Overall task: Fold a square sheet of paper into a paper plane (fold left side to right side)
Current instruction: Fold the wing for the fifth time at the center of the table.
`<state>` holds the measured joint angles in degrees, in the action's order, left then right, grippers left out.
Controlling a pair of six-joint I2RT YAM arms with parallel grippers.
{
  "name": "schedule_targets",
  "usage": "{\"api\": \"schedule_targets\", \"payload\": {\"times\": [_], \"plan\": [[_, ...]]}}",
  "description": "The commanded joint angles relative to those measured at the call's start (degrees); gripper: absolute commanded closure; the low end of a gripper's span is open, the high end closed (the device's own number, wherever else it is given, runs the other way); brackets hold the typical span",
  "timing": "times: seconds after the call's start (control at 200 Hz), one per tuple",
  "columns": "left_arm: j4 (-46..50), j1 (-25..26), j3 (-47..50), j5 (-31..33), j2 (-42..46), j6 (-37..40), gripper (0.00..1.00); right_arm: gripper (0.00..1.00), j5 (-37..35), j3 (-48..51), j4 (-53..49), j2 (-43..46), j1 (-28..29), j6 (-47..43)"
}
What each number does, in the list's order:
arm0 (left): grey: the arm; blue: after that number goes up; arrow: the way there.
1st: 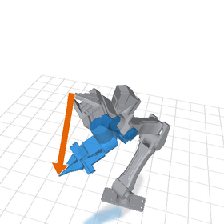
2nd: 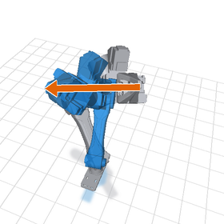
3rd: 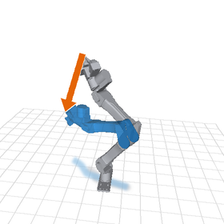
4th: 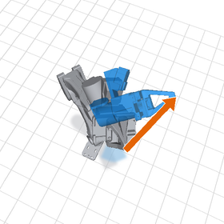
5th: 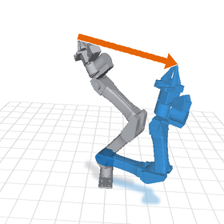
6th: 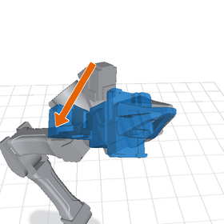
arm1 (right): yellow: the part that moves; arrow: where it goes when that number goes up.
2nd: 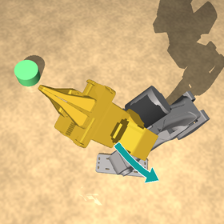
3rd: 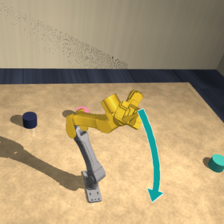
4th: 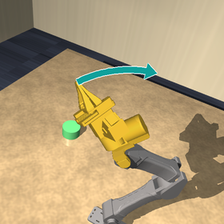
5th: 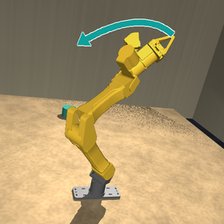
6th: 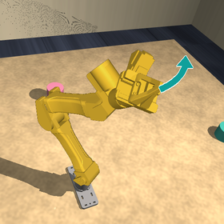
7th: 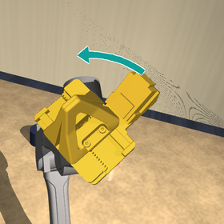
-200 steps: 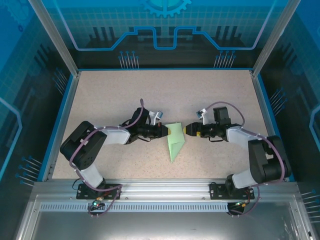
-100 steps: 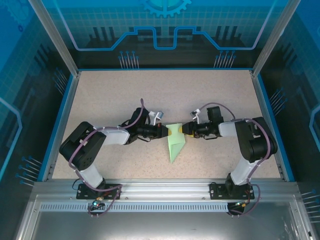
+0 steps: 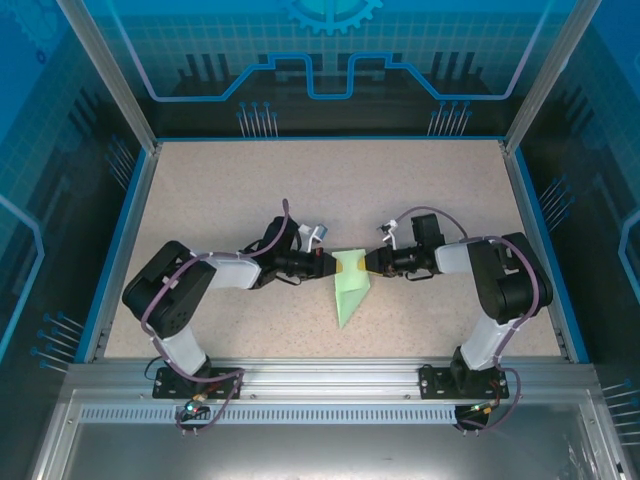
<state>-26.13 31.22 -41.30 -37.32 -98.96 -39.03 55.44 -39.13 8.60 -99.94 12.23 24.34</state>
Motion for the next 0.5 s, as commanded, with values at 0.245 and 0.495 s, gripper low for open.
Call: {"api": "schedule_targets", "payload": {"times": [0.245,0.495], "plan": [[4.9,-0.7,-0.4,1.7,0.8,5.3,0.69,1.00,-0.8,-0.7,-5.5,2.6,-0.3,-1.8],[20.8,1.7,0.4,13.1,15.6,13.3,0.46,1.00,-5.7,-1.7,-12.0,6.3,0.0,0.1]]}}
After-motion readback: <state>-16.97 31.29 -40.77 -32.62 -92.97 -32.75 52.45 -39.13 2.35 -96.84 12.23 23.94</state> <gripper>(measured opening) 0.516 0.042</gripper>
